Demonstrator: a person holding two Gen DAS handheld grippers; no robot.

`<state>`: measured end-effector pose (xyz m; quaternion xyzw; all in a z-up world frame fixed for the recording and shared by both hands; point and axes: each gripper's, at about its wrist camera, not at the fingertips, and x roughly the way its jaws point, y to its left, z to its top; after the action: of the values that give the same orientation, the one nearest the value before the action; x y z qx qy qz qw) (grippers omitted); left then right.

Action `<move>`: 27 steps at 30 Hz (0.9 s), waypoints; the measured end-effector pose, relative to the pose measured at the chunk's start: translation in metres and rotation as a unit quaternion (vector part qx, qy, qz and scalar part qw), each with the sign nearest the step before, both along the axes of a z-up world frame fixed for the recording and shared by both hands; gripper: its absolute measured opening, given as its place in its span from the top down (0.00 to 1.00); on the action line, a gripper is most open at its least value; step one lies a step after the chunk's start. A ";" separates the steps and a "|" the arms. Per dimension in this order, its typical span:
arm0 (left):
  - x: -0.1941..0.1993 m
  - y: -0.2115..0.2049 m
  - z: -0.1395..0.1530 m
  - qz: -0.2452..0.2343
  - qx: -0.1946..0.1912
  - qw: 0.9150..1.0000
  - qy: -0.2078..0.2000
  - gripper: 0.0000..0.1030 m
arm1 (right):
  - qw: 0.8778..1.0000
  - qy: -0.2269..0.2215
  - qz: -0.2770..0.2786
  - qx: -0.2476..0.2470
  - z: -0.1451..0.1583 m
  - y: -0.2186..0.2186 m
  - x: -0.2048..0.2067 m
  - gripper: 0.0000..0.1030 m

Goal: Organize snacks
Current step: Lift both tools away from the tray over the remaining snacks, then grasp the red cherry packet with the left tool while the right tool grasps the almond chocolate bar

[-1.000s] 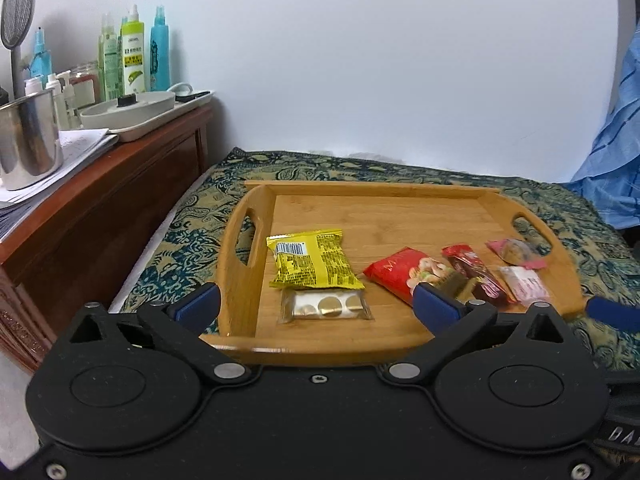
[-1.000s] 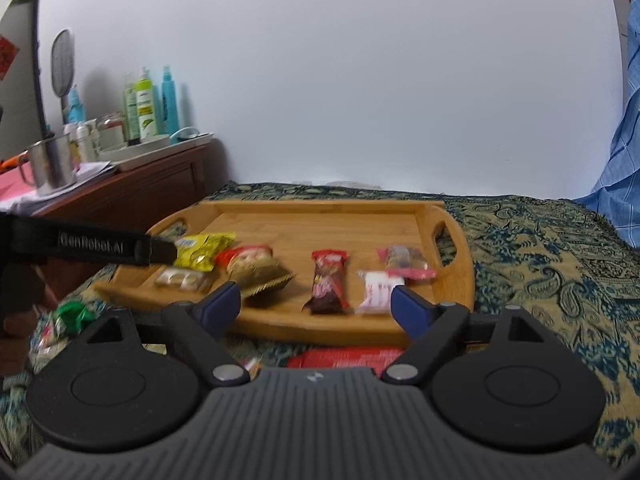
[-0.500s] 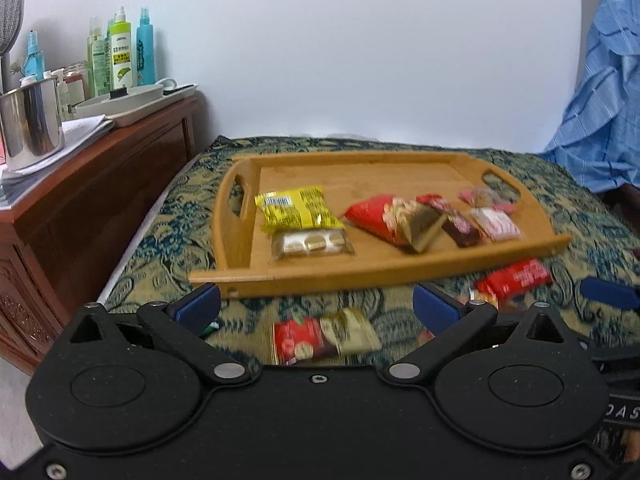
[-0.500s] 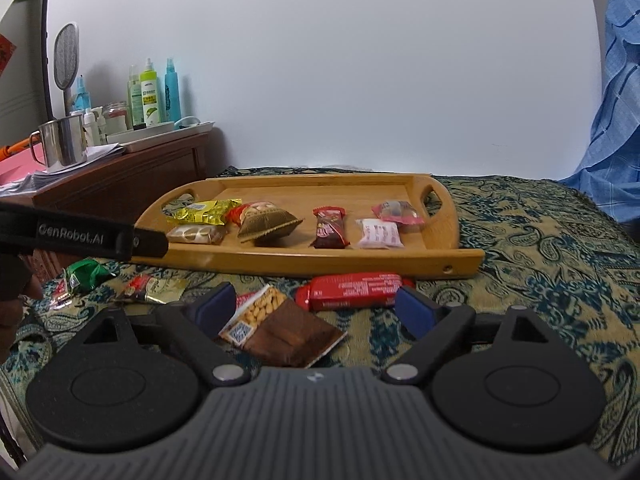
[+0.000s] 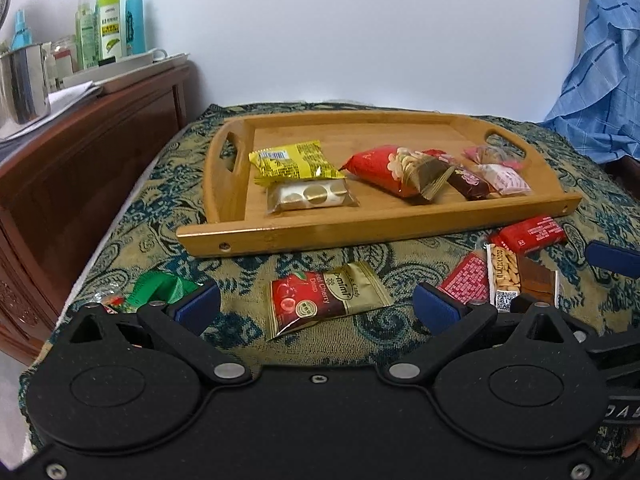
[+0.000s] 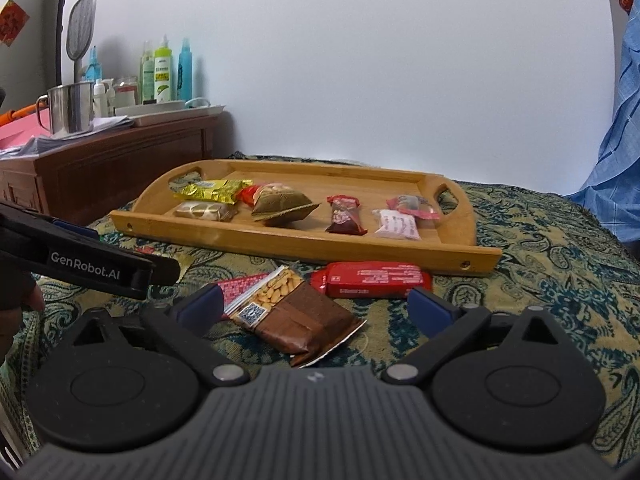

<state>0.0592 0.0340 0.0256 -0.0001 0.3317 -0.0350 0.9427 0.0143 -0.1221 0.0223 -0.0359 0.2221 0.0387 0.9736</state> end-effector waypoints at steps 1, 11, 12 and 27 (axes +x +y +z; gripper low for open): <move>0.001 0.000 -0.001 0.000 -0.003 1.000 0.003 0.00 | 1.000 0.002 0.001 -0.002 -0.001 0.001 0.001 0.00; 0.004 0.000 -0.004 -0.005 -0.019 1.000 0.012 0.04 | 1.000 0.022 0.015 0.011 -0.009 0.008 0.009 0.02; 0.004 0.000 -0.005 -0.006 -0.020 1.000 0.013 0.05 | 1.000 0.023 0.012 0.013 -0.009 0.008 0.010 0.02; 0.006 -0.005 -0.006 -0.017 -0.018 0.999 0.023 0.35 | 0.999 0.031 0.005 0.028 -0.012 0.007 0.014 0.17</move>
<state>0.0654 0.0291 0.0199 -0.0120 0.3527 -0.0571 0.9339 0.0284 -0.1153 0.0098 -0.0084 0.2504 0.0513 0.9667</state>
